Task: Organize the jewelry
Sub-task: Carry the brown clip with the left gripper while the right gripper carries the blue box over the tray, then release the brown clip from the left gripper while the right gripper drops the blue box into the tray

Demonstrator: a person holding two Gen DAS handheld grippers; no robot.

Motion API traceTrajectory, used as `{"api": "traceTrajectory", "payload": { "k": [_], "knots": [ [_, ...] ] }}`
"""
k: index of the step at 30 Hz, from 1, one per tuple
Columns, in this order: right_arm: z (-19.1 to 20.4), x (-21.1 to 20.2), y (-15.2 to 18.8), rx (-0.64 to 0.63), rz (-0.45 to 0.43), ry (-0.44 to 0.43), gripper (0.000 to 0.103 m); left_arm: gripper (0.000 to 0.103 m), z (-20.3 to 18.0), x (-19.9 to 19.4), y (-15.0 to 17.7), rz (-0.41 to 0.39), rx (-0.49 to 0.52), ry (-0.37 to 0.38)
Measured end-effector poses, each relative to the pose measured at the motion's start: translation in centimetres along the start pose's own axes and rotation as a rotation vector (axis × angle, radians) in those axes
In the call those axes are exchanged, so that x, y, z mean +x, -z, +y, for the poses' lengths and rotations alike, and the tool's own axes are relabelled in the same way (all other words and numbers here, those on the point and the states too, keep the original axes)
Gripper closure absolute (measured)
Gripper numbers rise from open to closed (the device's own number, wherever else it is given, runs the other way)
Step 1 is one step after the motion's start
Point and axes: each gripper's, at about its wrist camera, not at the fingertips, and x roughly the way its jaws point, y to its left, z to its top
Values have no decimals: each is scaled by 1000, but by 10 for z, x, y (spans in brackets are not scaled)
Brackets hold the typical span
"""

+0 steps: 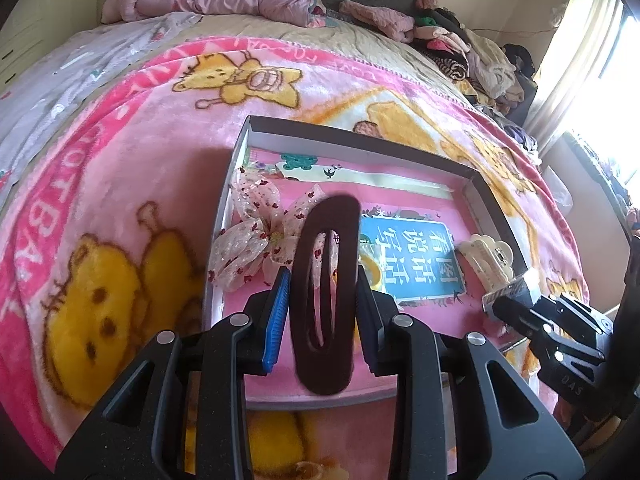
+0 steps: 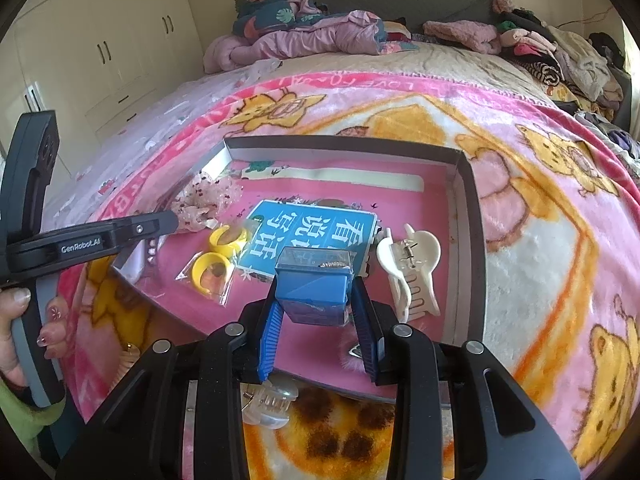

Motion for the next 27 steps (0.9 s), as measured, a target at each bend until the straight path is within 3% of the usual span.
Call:
{"api": "traceTrajectory", "payload": {
  "k": [21, 27],
  "knots": [
    [22, 13, 7, -33, 53, -57, 70, 80, 3, 8, 2, 22, 18, -15],
    [23, 5, 8, -30, 41, -61, 61, 80, 2, 7, 4, 24, 20, -15]
  ]
}}
